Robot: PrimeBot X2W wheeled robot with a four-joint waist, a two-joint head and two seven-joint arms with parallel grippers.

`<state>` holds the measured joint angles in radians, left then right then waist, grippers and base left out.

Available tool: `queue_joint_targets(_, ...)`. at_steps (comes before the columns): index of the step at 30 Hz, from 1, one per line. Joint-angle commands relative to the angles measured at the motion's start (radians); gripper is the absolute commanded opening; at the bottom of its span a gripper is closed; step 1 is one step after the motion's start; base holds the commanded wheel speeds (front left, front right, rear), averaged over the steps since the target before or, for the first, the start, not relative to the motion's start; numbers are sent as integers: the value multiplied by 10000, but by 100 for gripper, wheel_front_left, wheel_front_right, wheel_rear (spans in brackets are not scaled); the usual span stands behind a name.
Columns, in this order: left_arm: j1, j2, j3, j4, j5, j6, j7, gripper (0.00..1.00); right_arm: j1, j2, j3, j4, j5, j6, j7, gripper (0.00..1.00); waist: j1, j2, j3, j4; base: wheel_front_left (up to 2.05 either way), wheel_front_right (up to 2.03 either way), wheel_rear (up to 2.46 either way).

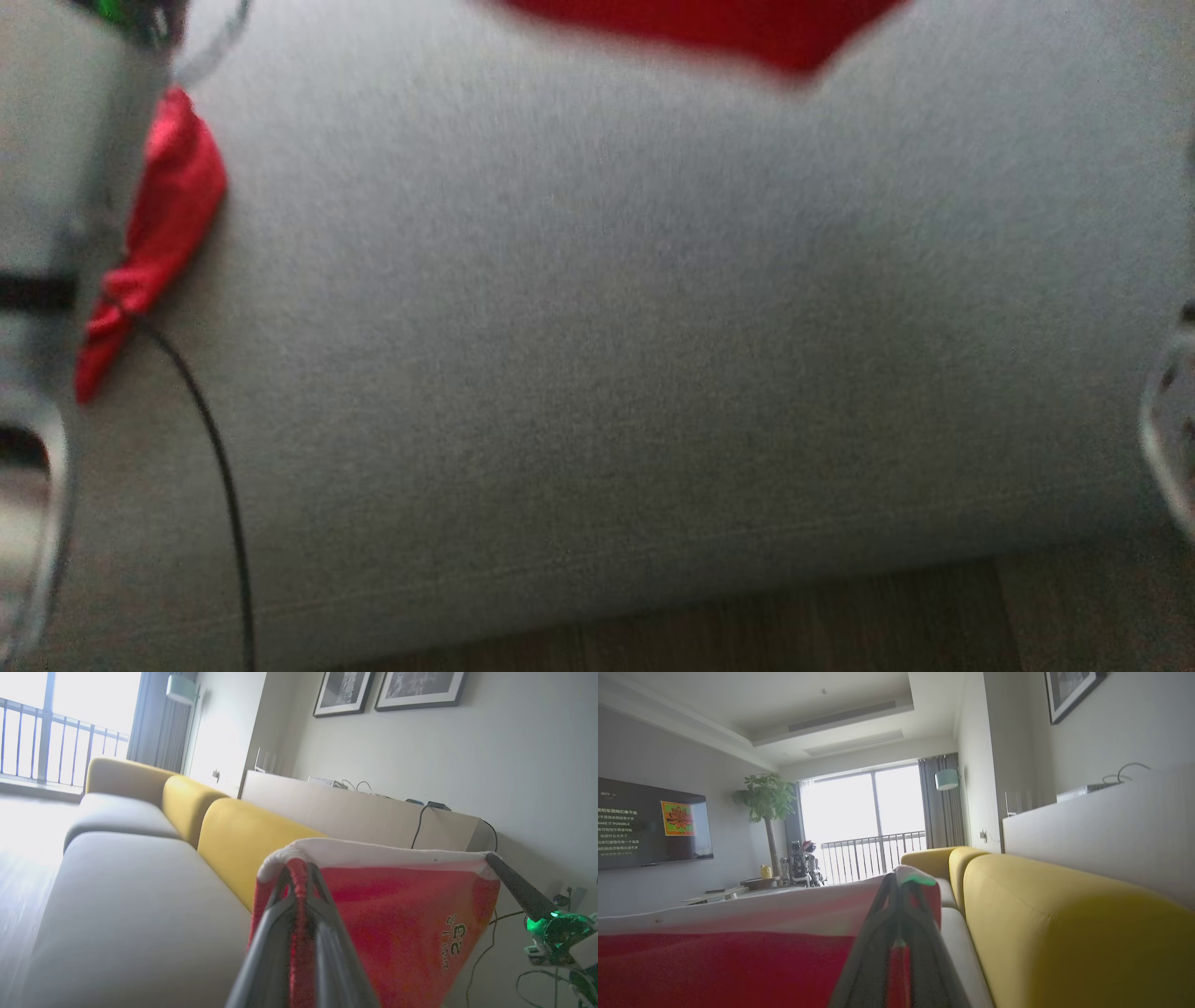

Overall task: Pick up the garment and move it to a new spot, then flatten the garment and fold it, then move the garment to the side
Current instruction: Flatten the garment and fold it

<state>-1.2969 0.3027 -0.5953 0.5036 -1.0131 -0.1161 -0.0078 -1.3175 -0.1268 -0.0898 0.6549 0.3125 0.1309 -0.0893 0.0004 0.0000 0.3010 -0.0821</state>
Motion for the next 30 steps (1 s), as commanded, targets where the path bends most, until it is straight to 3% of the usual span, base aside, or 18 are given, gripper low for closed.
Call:
queue_joint_targets(1,-696,338,294,-194,201,-56,-187,0,-482,70,60,-293,-98,-2,-159,0,-4,0,1148,-101,0,0,0)
queue_joint_targets(5,-1938,189,-271,541,1276,-134,-1947,0,-1775,98,283,345,-416,-2,-1159,0,-4,0,2101,-148,0,0,0)
queue_joint_targets(8,-1990,307,-1105,361,1440,-140,-2424,0,-1930,118,640,679,-400,-2,-1425,0,-4,0,2582,-188,0,0,0)
queue_joint_targets(14,-394,734,-2401,-291,1484,-143,-2534,0,-555,-6,2151,1276,-208,-2,-1452,0,-4,0,2949,-237,0,0,0)
queue_joint_targets(18,1208,899,-2282,-1239,1575,-144,-2537,0,755,-498,2782,1205,275,-2,-1155,0,-4,0,2698,-155,0,0,0)
queue_joint_targets(24,3734,1714,-2503,-2961,2268,-145,-2538,0,3088,-1474,3061,26,956,-2,-210,0,-4,0,1881,-121,0,0,0)
queue_joint_targets(30,5938,2344,-2195,-4542,3193,-145,-2539,0,6574,-2316,1785,-2919,1262,-2,999,0,-4,0,1117,25,0,0,0)
